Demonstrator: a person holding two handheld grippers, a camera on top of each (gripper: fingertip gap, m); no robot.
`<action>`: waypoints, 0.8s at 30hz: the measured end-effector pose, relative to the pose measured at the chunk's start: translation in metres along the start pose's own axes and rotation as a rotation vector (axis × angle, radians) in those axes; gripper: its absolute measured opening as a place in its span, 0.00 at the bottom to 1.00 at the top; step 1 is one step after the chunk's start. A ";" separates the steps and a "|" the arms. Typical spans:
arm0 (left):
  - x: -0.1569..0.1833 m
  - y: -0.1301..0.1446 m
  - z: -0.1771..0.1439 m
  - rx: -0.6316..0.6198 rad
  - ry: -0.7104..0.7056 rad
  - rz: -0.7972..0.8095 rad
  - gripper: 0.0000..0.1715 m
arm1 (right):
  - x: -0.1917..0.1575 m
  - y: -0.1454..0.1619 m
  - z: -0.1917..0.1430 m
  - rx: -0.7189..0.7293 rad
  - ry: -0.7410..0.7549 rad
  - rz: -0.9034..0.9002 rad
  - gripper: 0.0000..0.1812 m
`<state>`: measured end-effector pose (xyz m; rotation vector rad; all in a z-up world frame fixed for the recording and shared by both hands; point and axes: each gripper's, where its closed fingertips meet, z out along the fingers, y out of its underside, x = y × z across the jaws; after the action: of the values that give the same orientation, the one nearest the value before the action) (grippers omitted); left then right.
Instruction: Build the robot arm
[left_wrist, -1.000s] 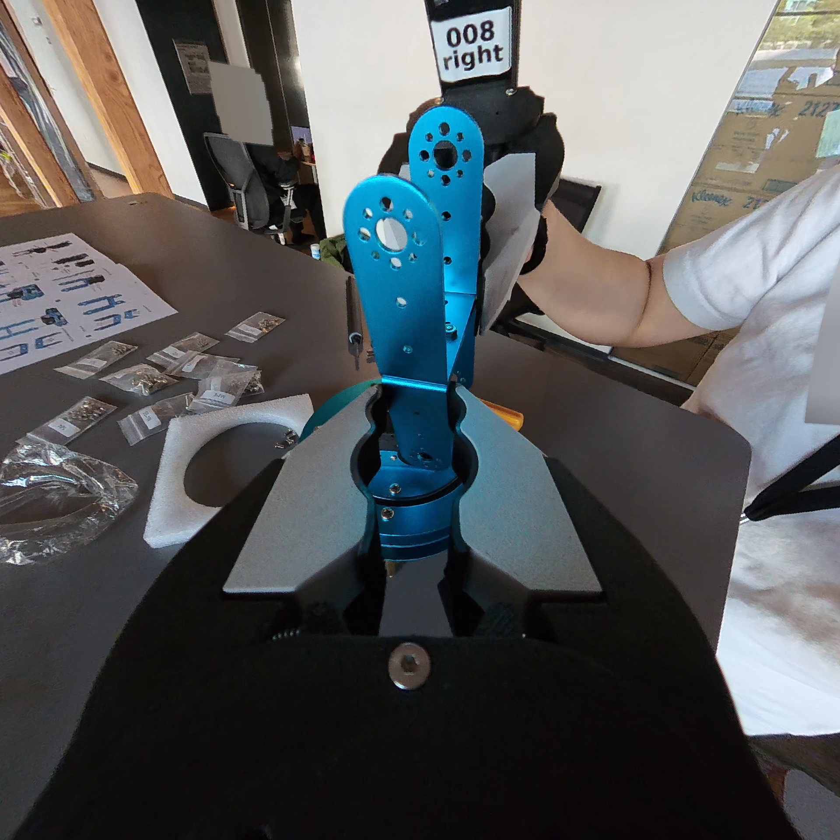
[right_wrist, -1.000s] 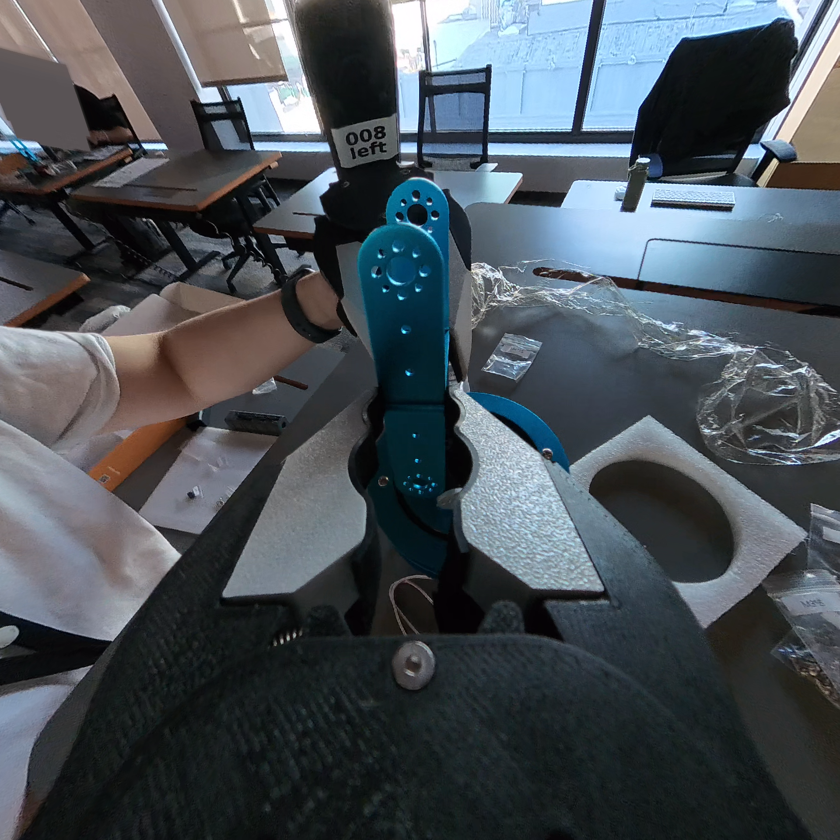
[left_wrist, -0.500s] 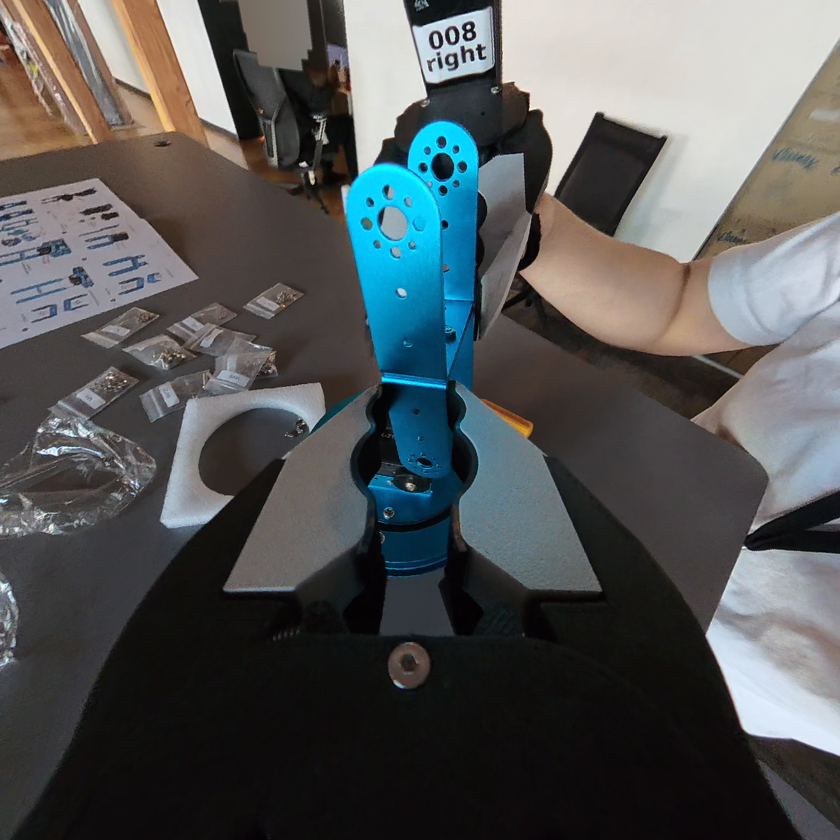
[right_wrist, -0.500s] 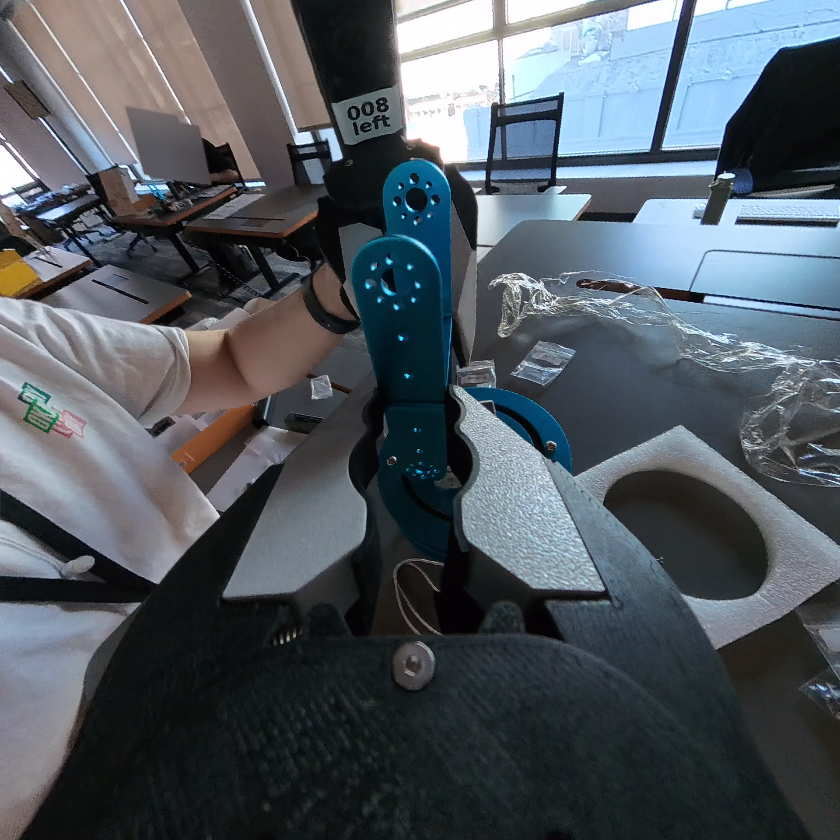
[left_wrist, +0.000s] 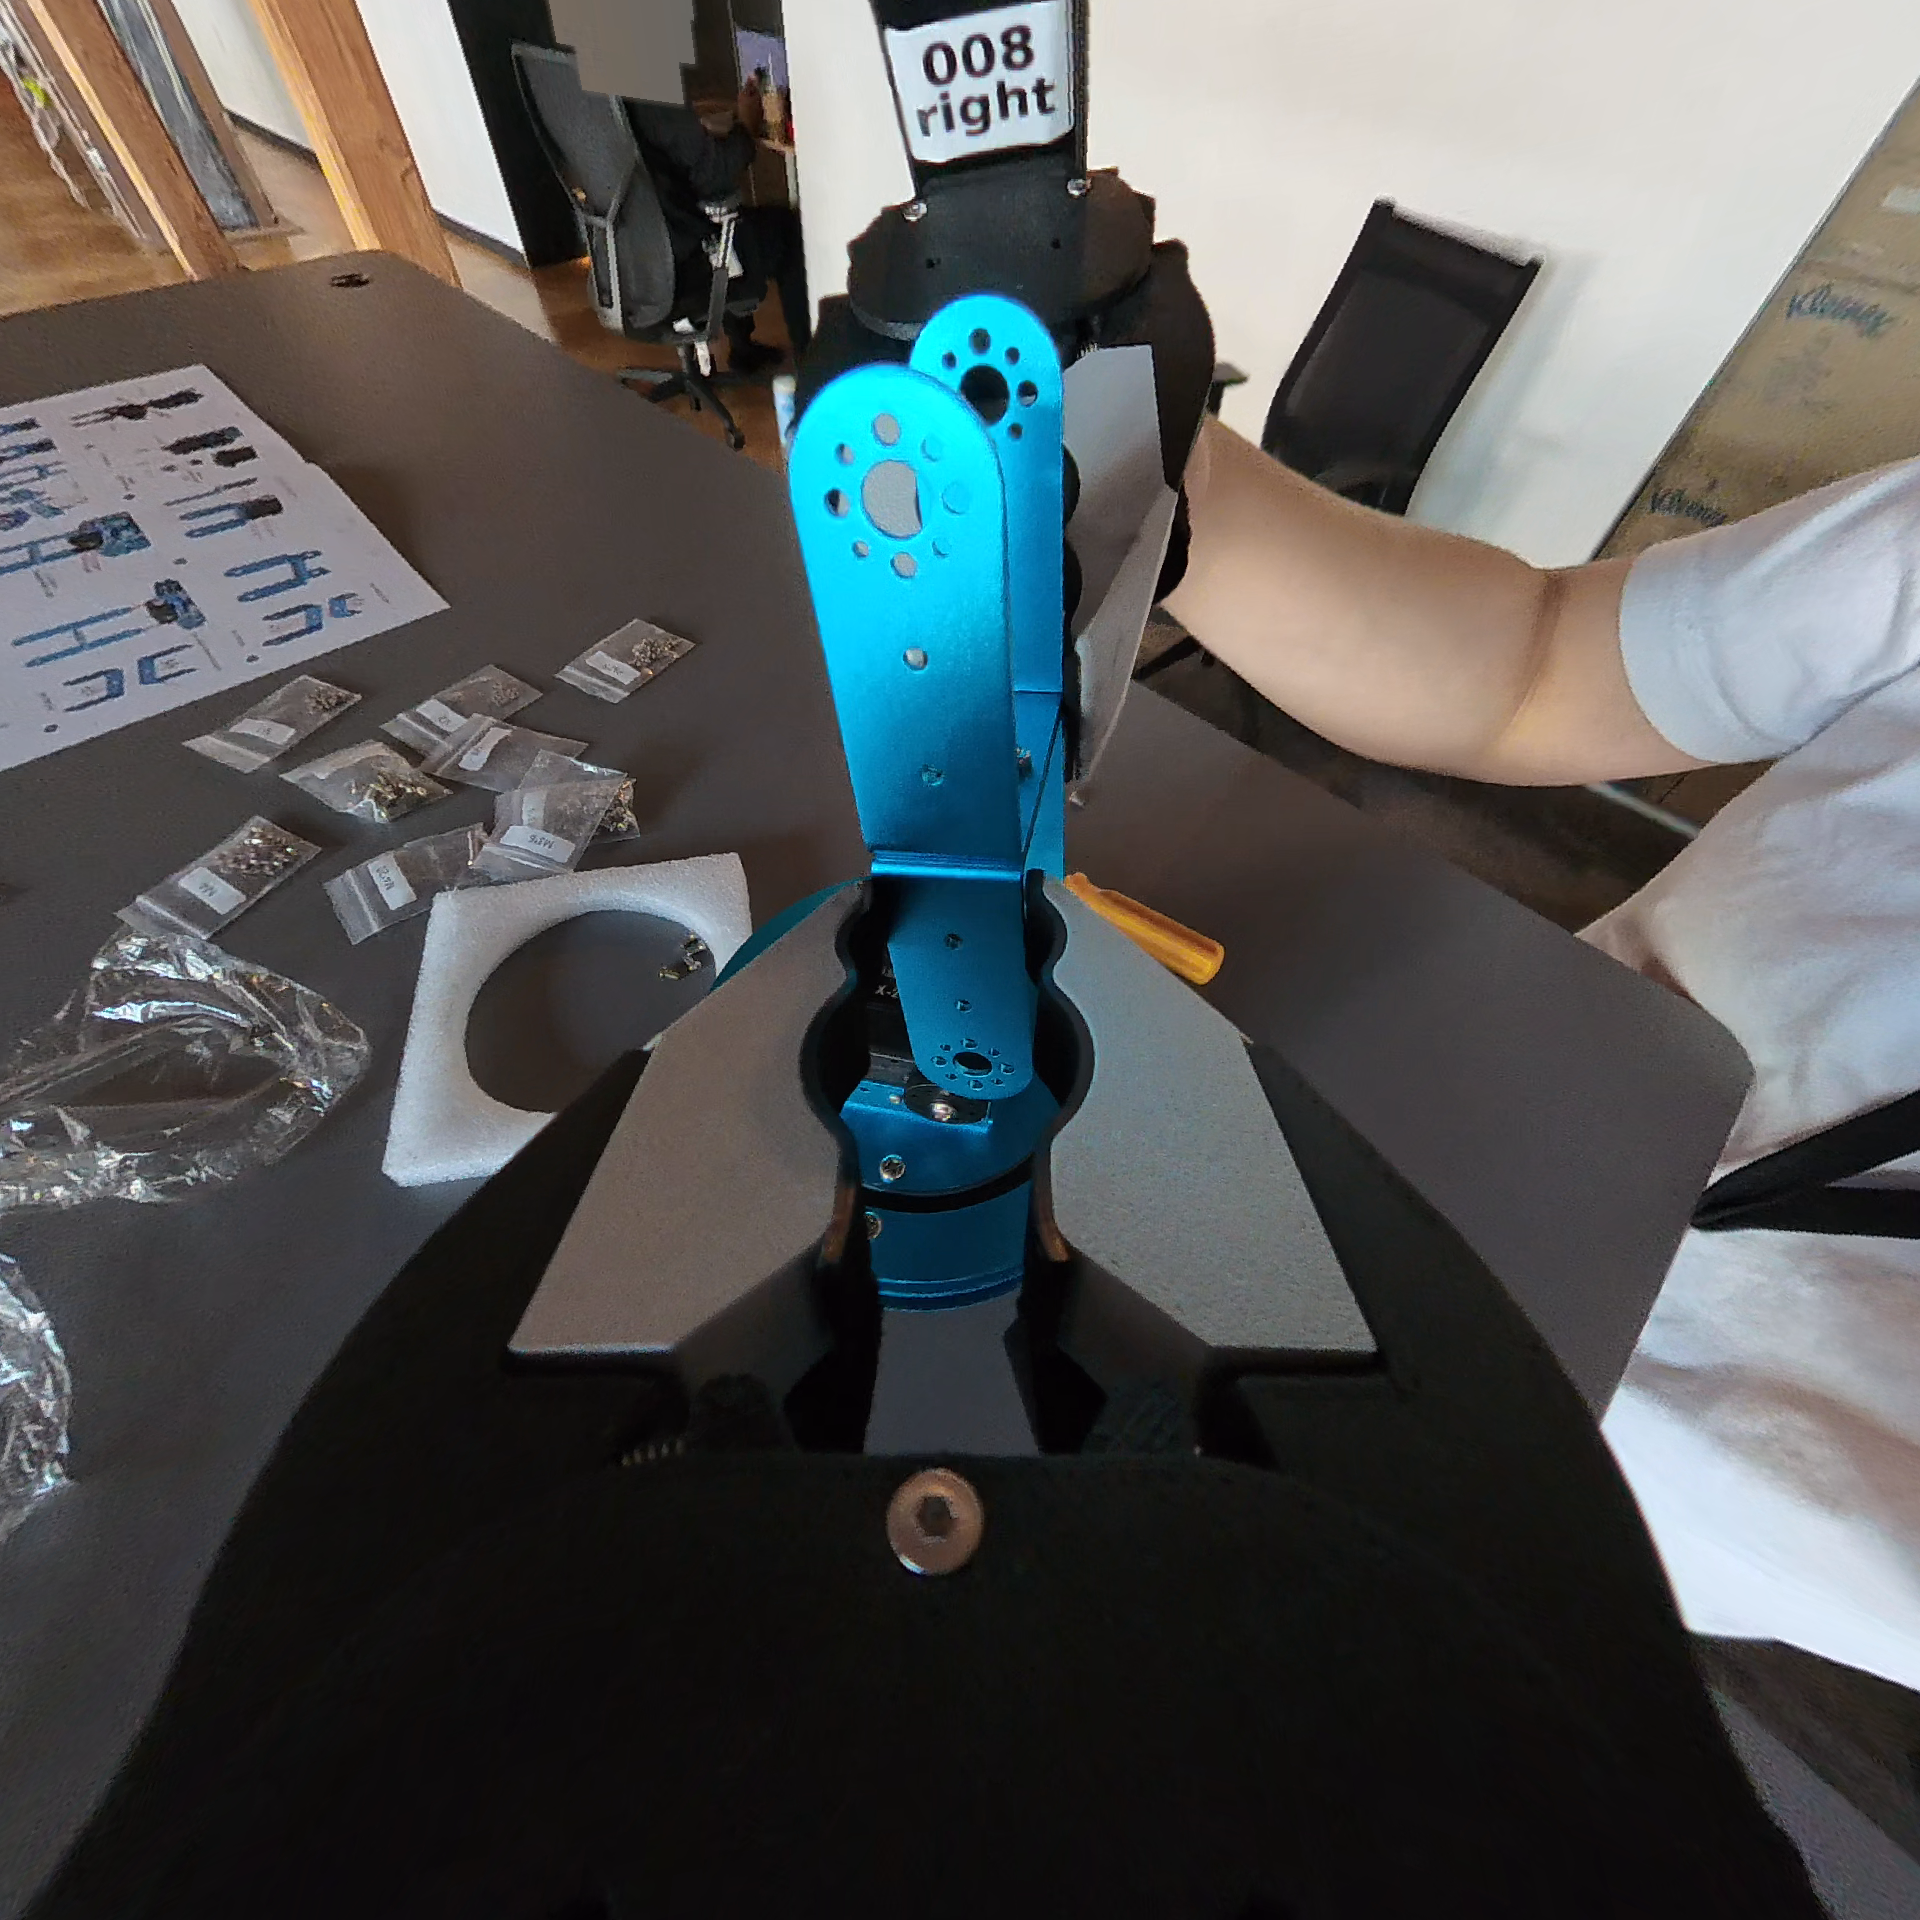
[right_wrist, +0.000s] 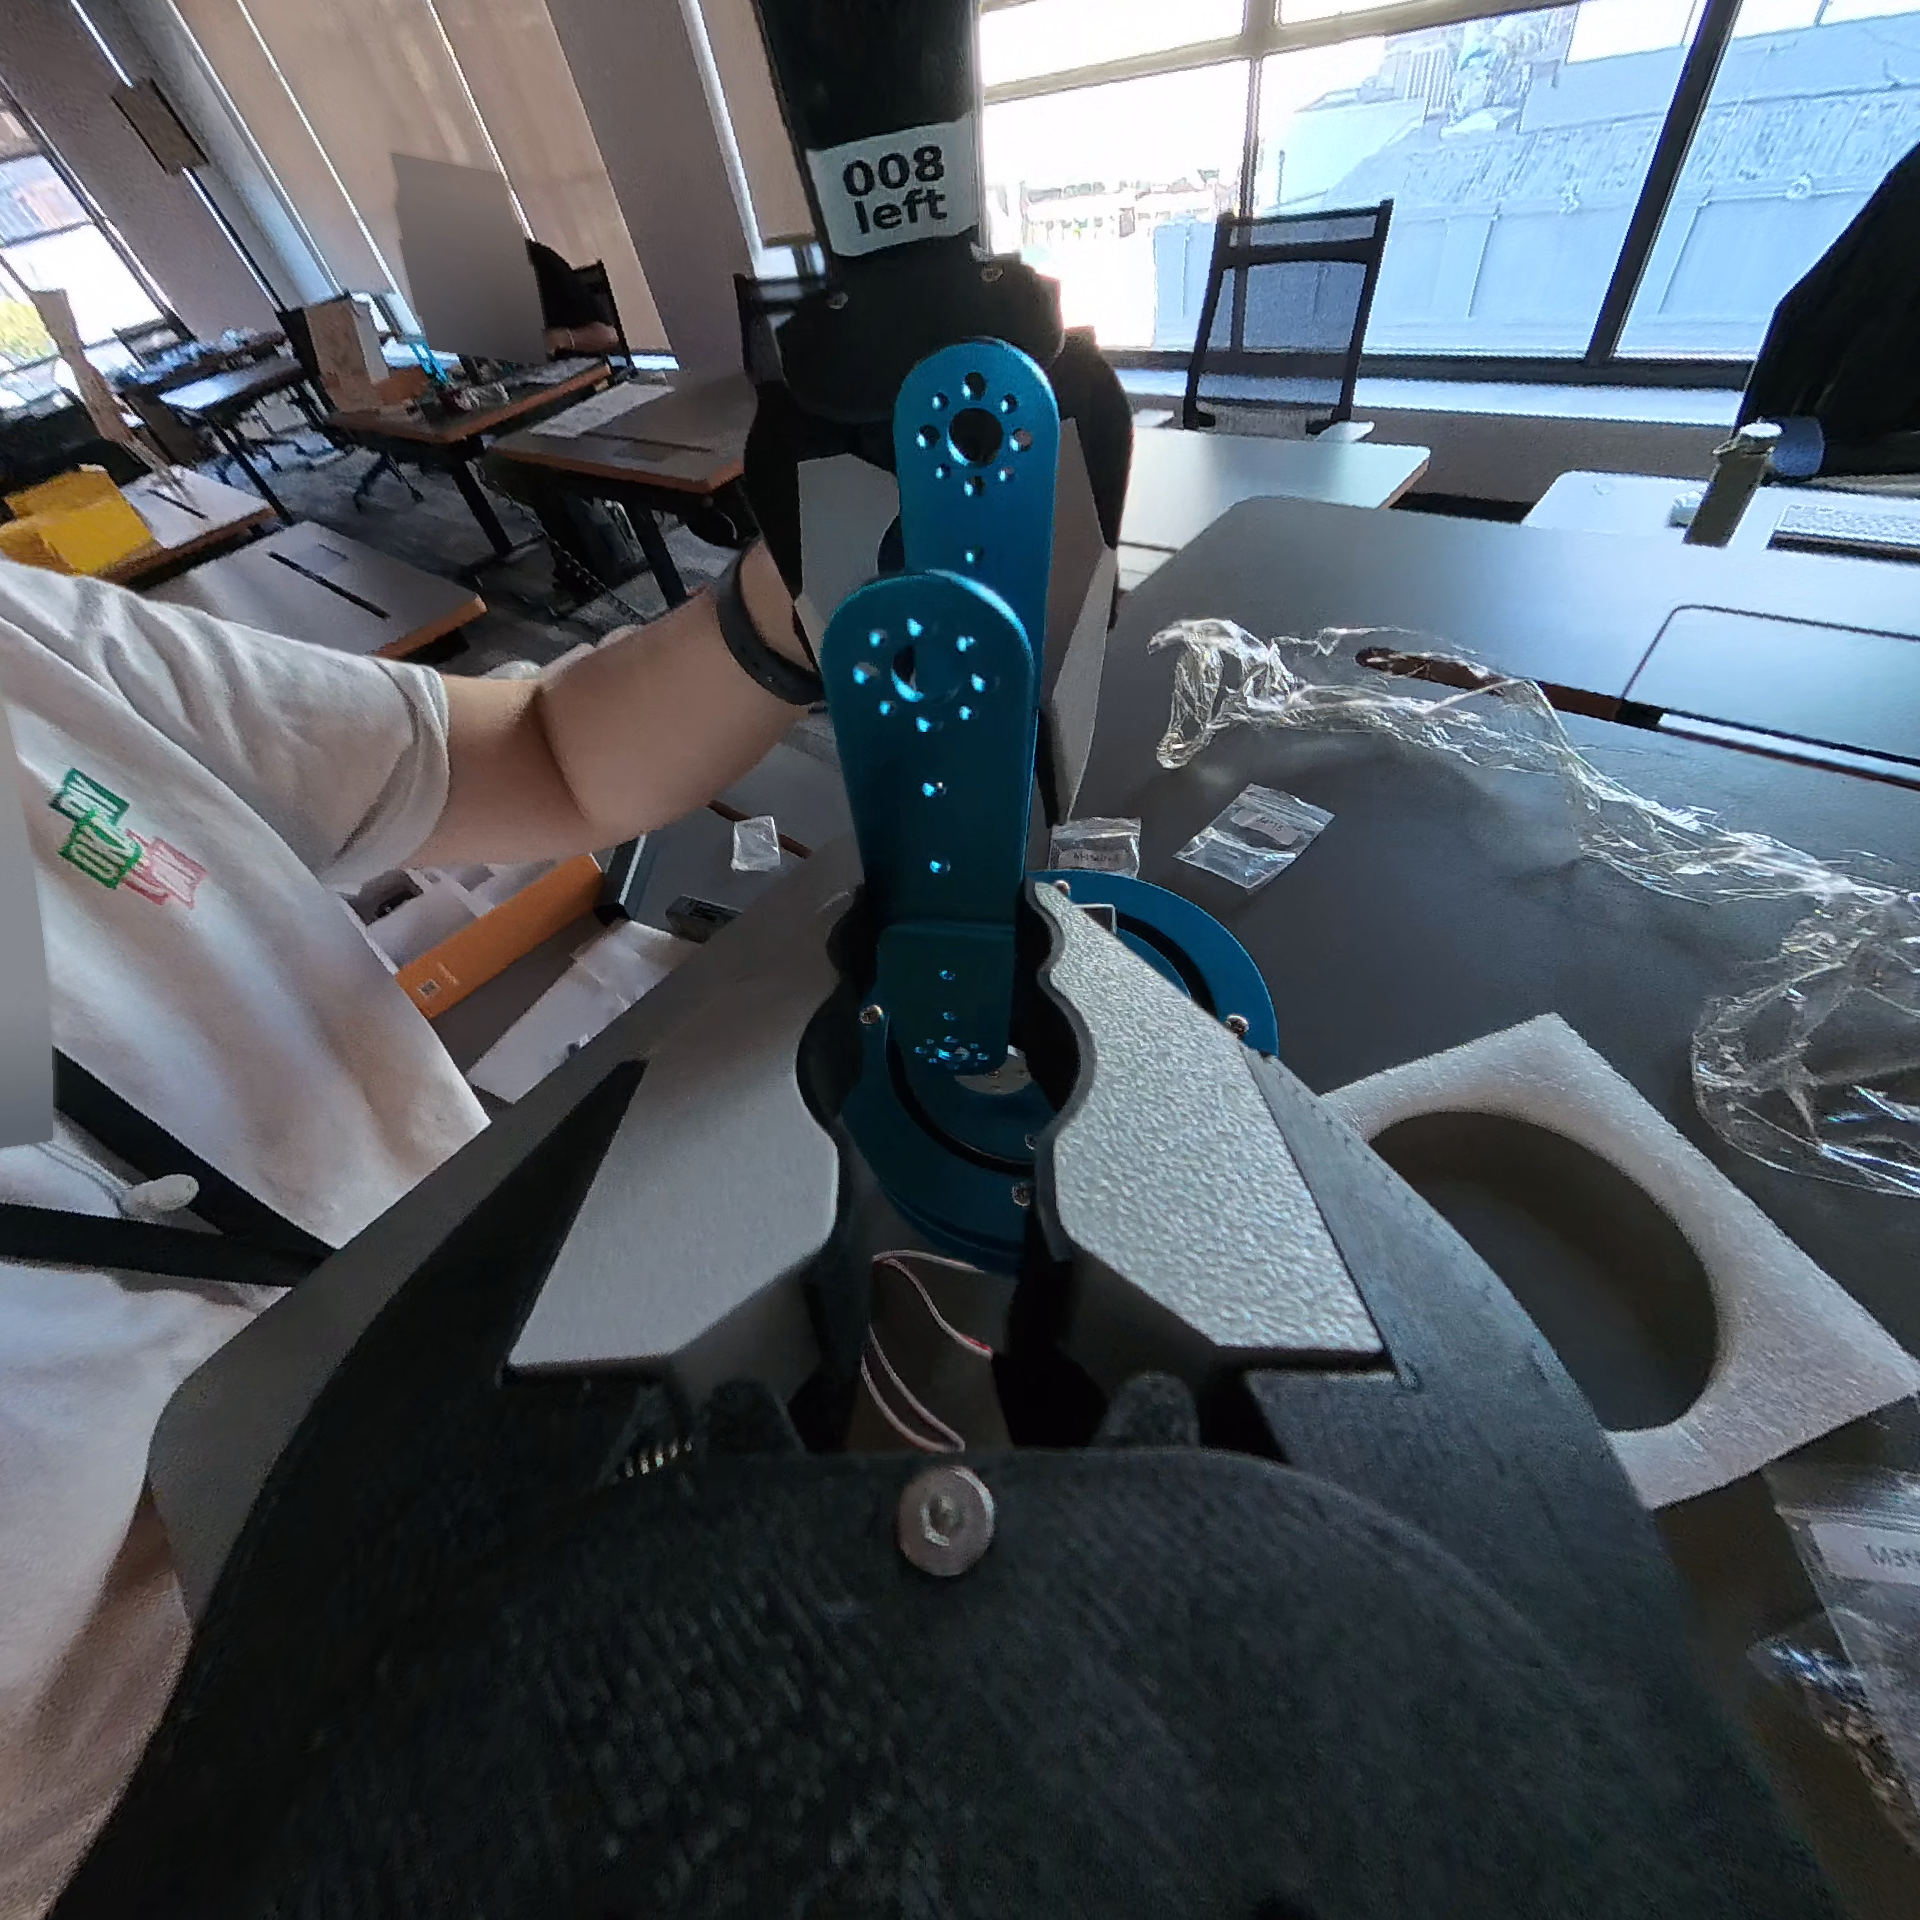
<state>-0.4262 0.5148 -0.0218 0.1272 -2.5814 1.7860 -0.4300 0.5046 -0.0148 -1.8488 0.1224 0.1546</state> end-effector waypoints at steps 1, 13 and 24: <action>0.000 0.000 -0.001 0.018 0.011 -0.019 0.15 | 0.001 0.000 0.001 -0.019 0.008 -0.001 0.14; 0.001 0.014 -0.014 0.162 0.108 -0.111 0.14 | 0.001 0.001 0.013 -0.149 0.085 -0.030 0.14; 0.001 0.049 -0.013 0.189 0.184 -0.147 0.17 | 0.002 0.001 0.012 -0.078 0.086 -0.020 0.14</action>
<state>-0.4313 0.5441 -0.0632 0.1411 -2.2169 1.8867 -0.4285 0.5161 -0.0192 -1.9346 0.1593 0.0667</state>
